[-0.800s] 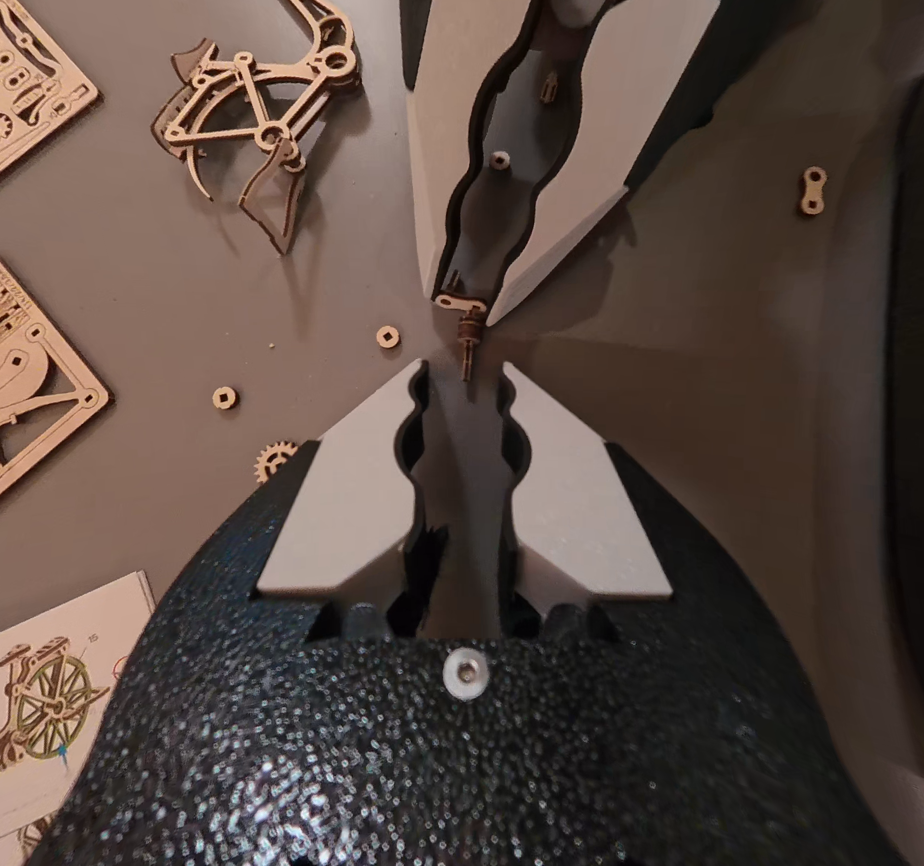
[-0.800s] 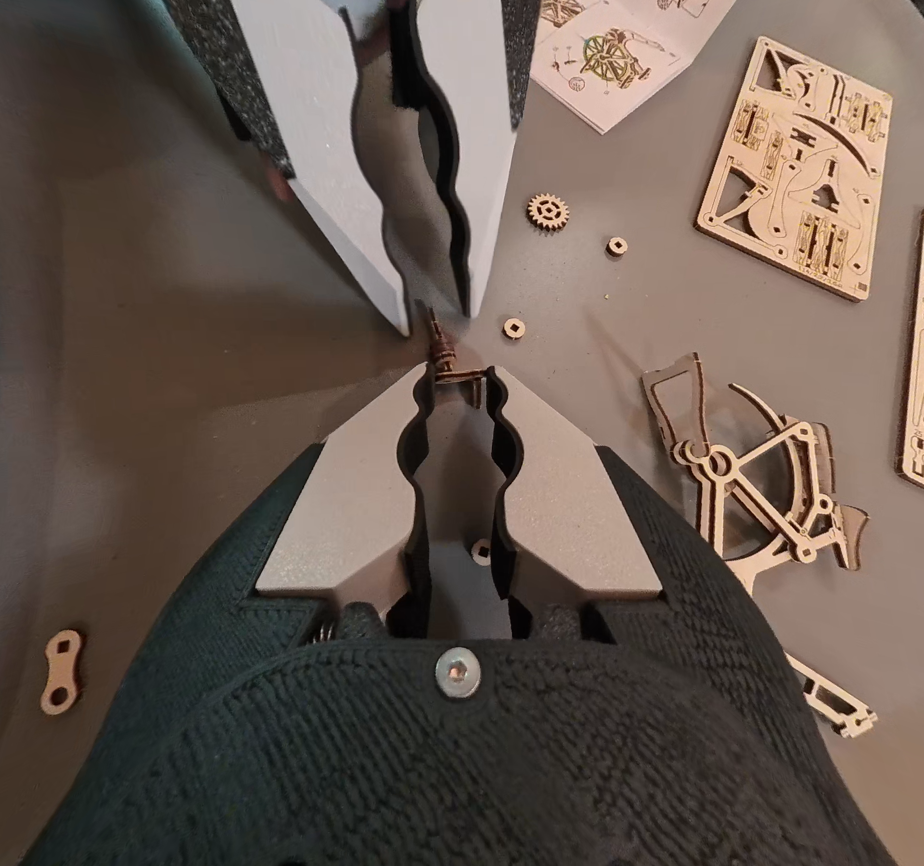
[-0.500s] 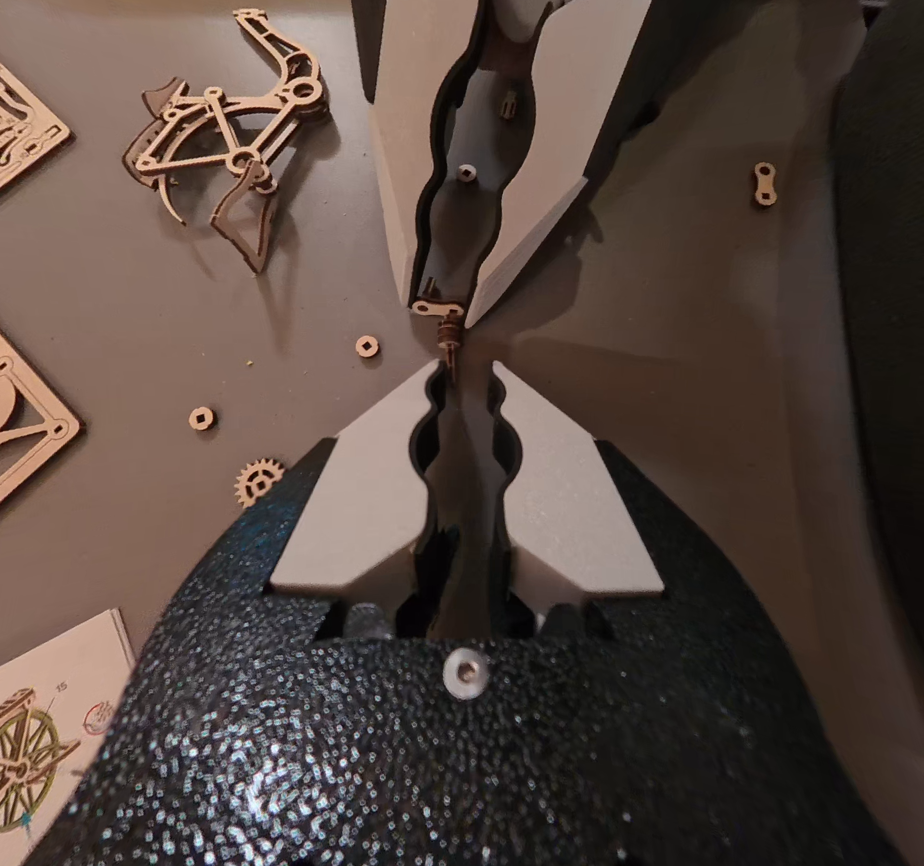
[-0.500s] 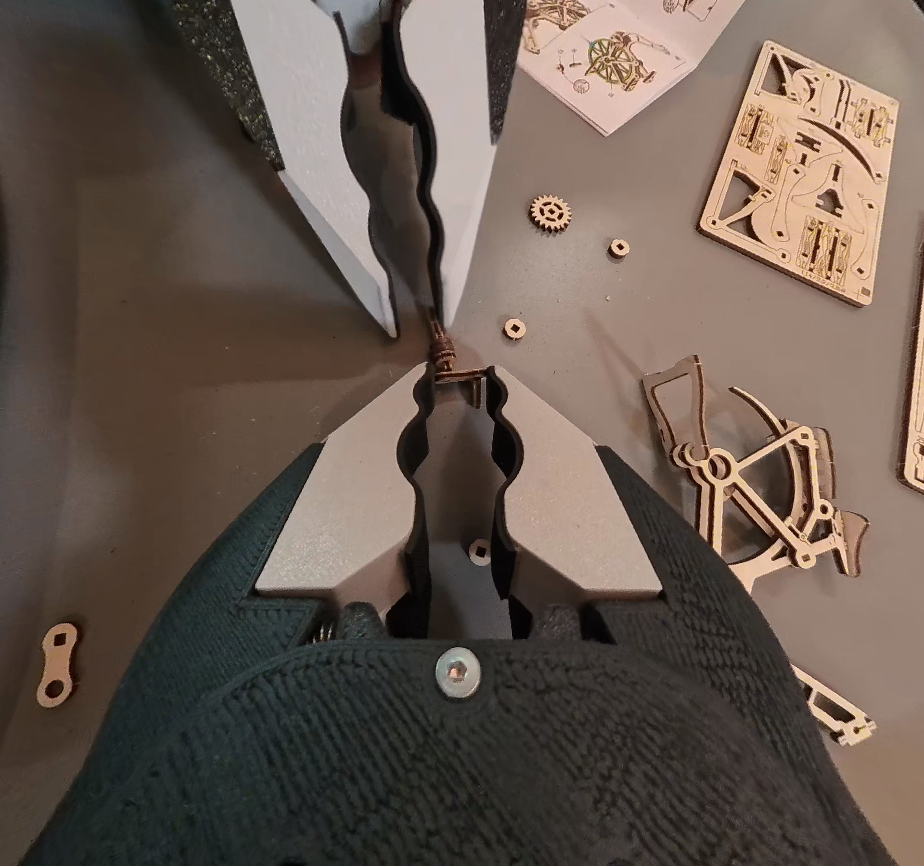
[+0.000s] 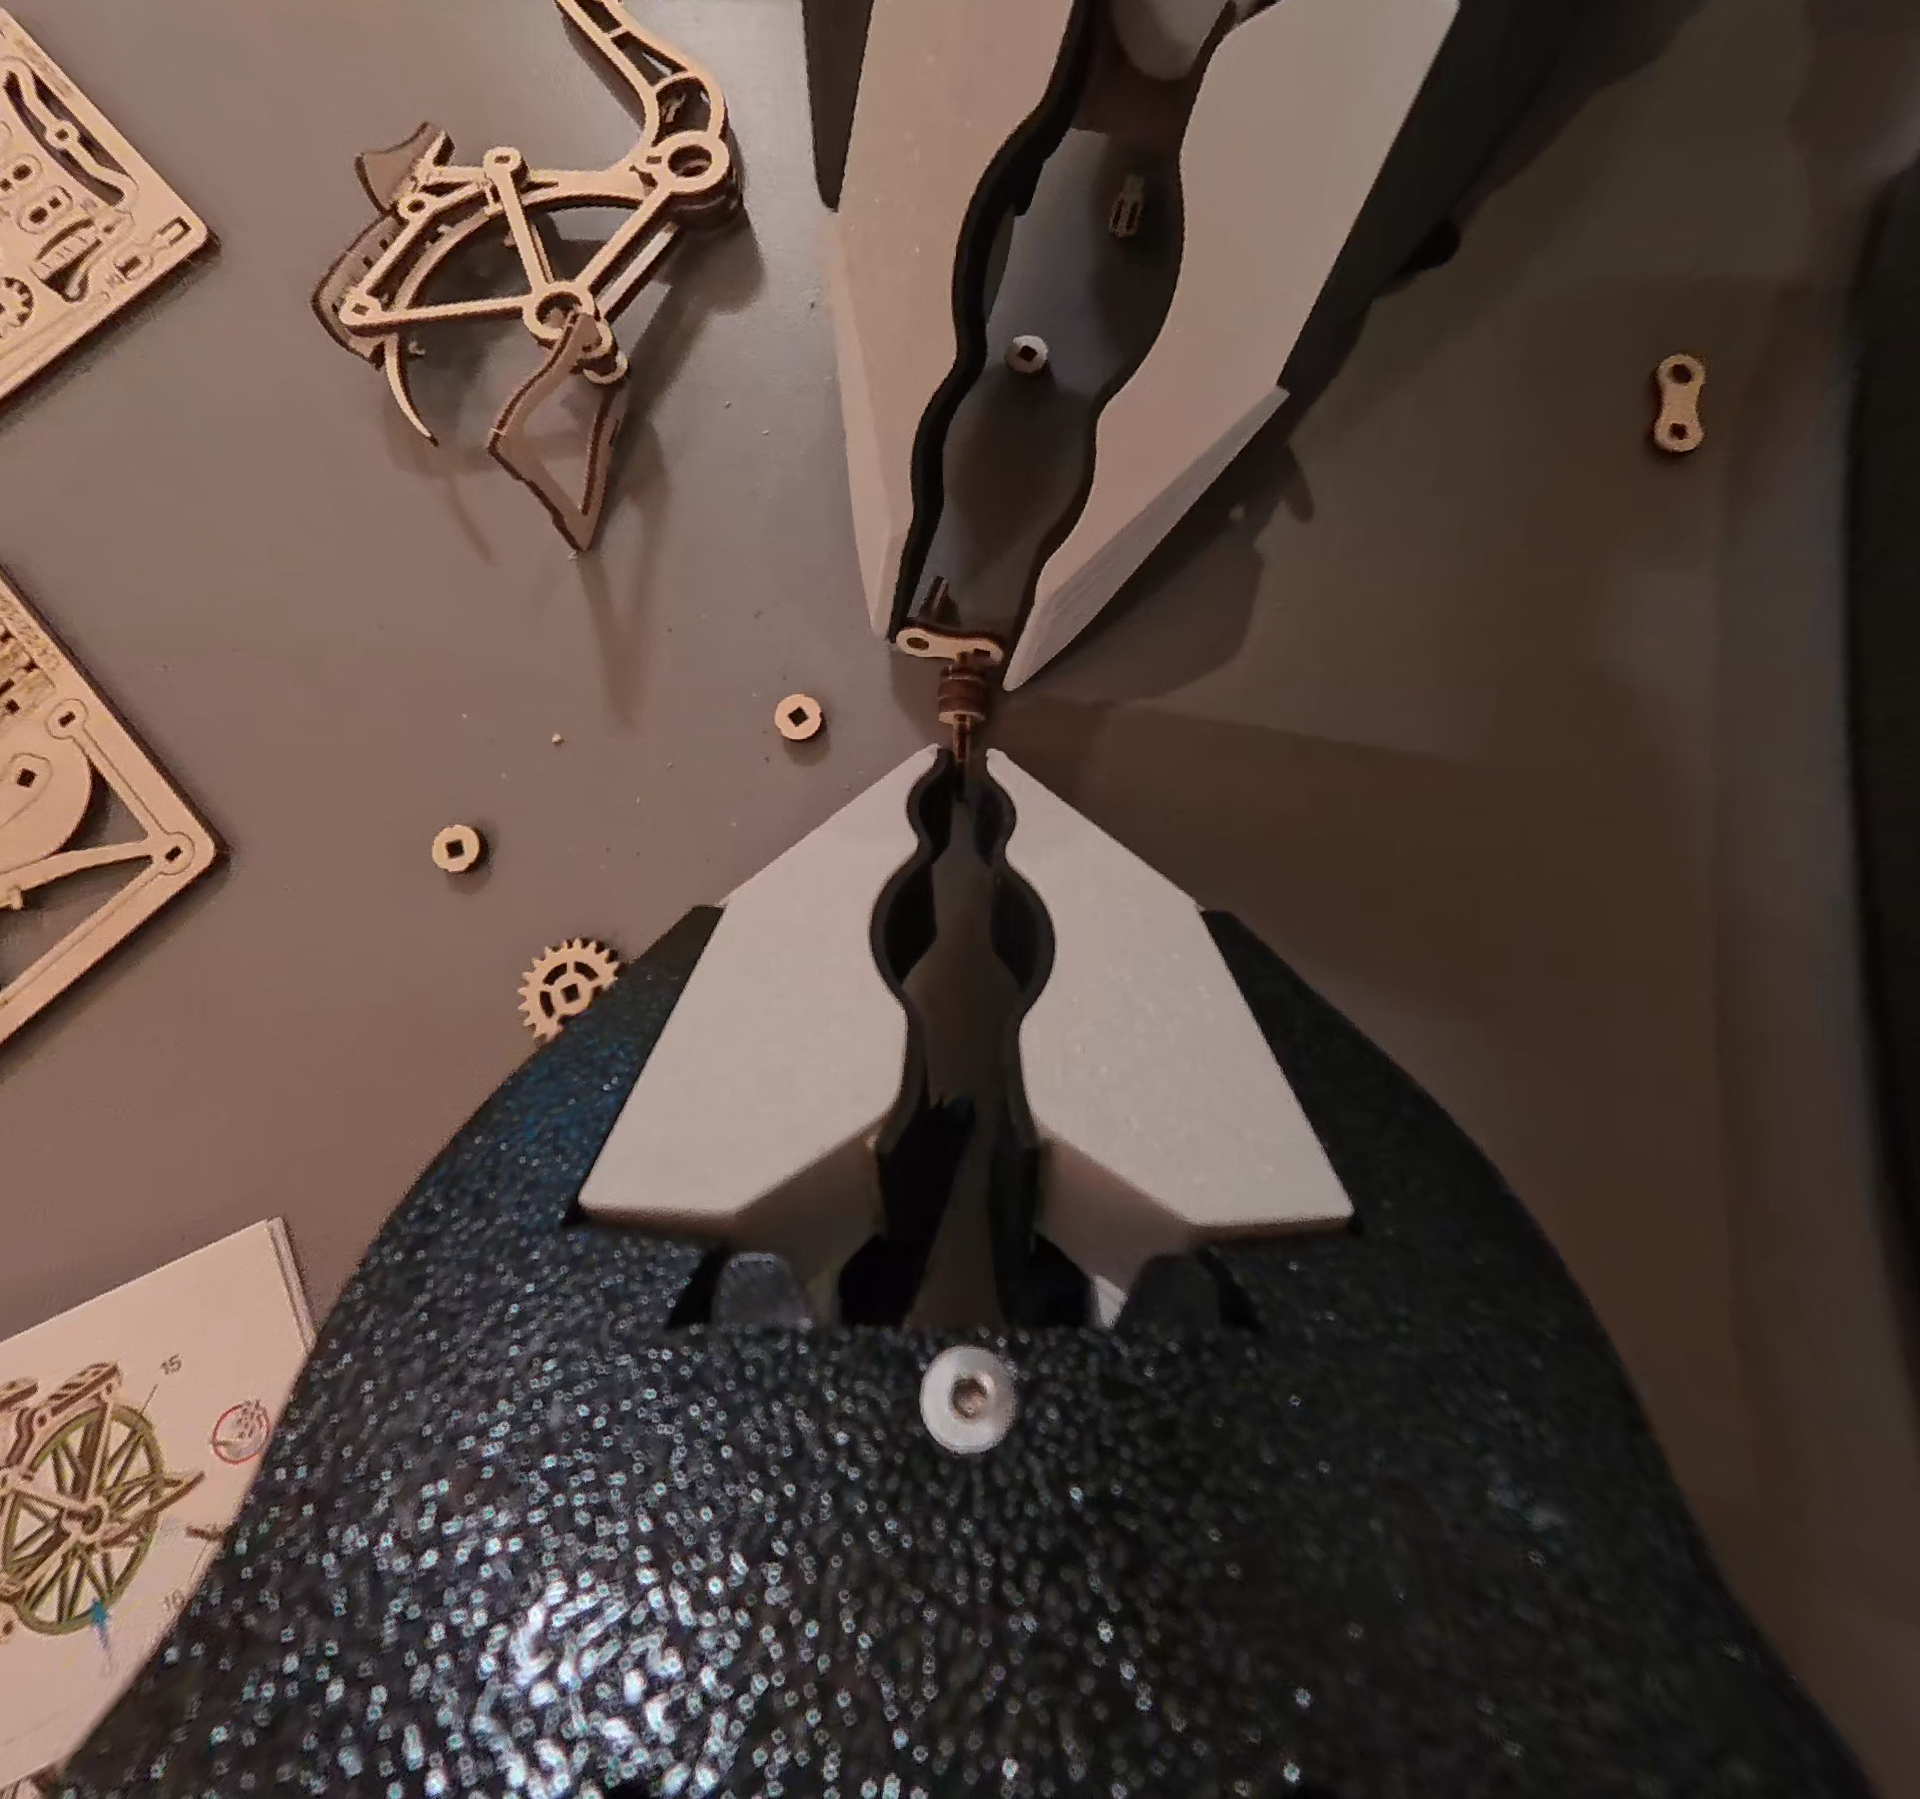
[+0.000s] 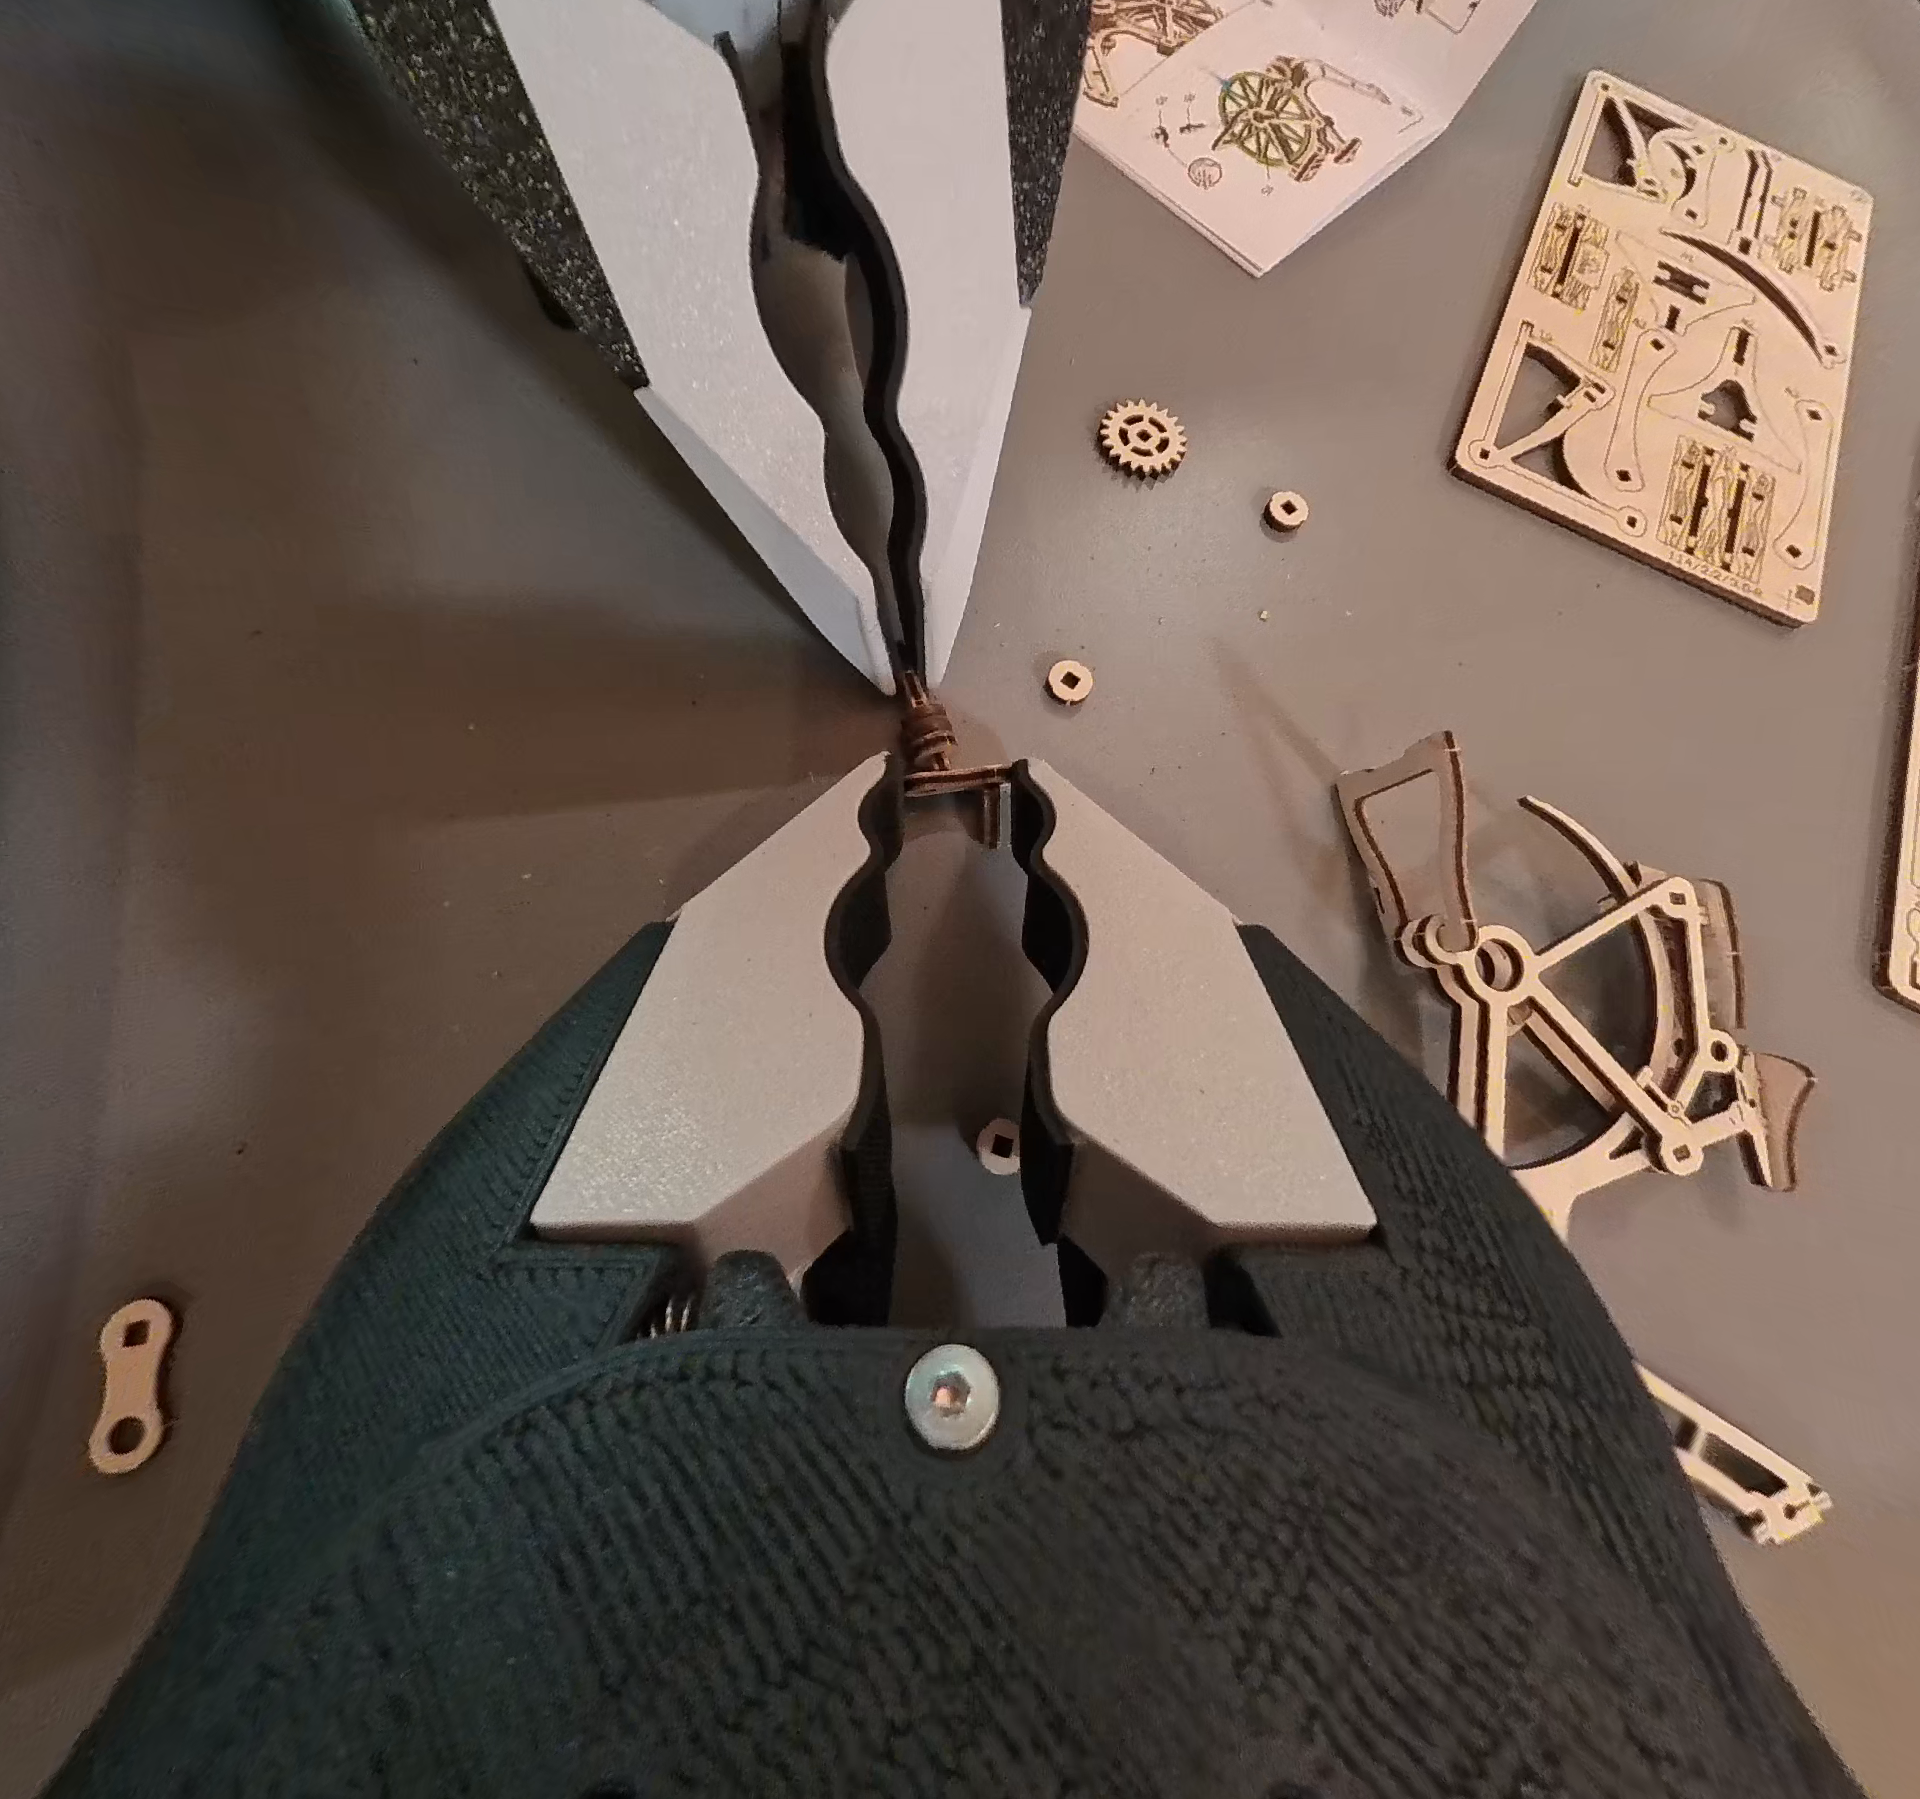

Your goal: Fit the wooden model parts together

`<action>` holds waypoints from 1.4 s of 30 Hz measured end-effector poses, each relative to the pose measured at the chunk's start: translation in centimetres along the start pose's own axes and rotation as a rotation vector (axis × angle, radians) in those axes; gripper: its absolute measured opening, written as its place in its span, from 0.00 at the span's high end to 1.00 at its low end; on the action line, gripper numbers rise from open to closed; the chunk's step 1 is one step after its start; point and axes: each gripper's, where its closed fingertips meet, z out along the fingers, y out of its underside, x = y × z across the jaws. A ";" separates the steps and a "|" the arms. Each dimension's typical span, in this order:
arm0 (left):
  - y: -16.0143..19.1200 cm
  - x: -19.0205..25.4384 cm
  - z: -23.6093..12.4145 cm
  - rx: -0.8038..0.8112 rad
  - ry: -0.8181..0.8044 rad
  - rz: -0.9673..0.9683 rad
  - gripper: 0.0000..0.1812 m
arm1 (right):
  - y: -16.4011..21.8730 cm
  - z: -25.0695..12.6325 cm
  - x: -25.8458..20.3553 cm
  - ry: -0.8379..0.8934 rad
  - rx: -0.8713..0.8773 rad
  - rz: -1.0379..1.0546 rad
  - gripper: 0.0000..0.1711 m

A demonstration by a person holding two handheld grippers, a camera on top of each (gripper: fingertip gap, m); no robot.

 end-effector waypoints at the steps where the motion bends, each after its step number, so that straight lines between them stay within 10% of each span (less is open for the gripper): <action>1: 0.0 0.0 0.0 -0.005 -0.001 -0.002 0.99 | 0.0 0.0 0.0 0.002 0.000 0.002 0.89; 42: -0.2 -0.4 -0.1 -0.132 -0.035 0.171 1.00 | 0.0 -0.1 0.2 0.038 -0.014 -0.118 0.89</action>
